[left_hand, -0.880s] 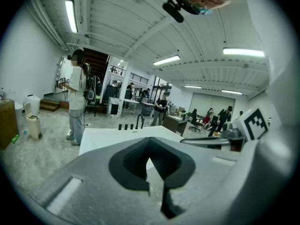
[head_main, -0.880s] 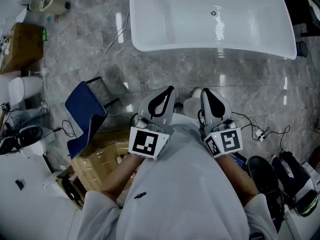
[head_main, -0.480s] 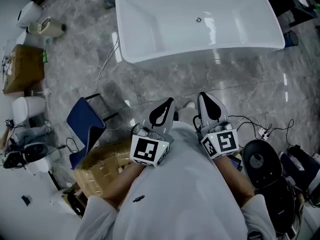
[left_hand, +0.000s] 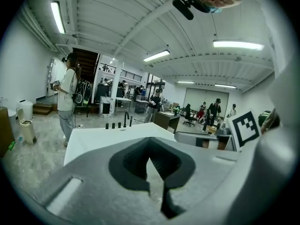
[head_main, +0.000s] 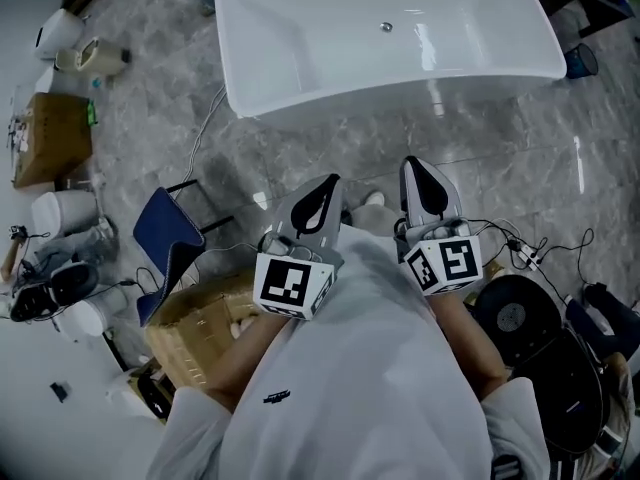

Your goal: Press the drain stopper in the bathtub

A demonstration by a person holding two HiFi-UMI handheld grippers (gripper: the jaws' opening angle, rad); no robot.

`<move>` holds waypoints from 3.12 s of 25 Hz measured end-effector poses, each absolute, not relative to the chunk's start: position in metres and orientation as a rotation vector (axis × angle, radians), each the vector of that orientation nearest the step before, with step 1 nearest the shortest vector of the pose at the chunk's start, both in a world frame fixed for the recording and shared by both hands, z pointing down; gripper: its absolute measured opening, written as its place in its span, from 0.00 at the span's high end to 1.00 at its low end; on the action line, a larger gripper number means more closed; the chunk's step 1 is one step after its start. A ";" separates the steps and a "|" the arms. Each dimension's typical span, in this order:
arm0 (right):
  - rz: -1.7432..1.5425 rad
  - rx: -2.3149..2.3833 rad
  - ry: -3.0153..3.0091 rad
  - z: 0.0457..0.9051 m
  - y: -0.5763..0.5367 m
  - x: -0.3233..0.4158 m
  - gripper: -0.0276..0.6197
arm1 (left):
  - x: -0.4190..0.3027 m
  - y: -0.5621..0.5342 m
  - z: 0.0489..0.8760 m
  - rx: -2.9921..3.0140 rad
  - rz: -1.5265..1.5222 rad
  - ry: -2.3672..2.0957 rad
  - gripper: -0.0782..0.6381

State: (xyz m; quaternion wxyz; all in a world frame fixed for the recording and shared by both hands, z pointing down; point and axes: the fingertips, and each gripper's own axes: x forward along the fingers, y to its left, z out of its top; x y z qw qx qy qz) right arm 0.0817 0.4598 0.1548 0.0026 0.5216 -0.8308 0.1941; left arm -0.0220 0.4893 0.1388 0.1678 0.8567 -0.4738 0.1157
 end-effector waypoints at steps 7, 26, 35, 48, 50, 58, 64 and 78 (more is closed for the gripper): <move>0.535 1.648 -2.607 0.151 0.423 0.098 0.95 | -0.012 0.452 0.149 2.421 0.371 -1.333 0.89; 0.558 1.595 -2.419 0.189 0.154 0.108 0.95 | -0.016 0.155 0.180 2.420 0.307 -1.159 0.89; 0.560 1.338 -2.410 0.236 0.042 0.125 0.95 | -0.022 0.088 0.203 2.228 0.286 -1.334 0.89; 0.589 0.936 -2.459 0.395 -0.121 0.171 0.95 | 0.033 -0.027 0.295 1.933 0.246 -1.608 0.89; 0.589 0.917 -2.458 0.425 -0.137 0.171 0.95 | 0.035 -0.043 0.322 1.913 0.245 -1.626 0.89; 0.647 0.757 -2.476 0.547 -0.171 0.160 0.95 | 0.069 -0.089 0.430 1.942 0.241 -1.576 0.89; 0.539 0.646 -2.475 0.619 -0.184 0.151 0.95 | 0.097 -0.080 0.498 1.975 0.282 -1.451 0.89; 0.572 0.774 -2.280 0.816 -0.240 0.156 0.95 | 0.087 -0.090 0.626 1.951 0.353 -1.394 0.89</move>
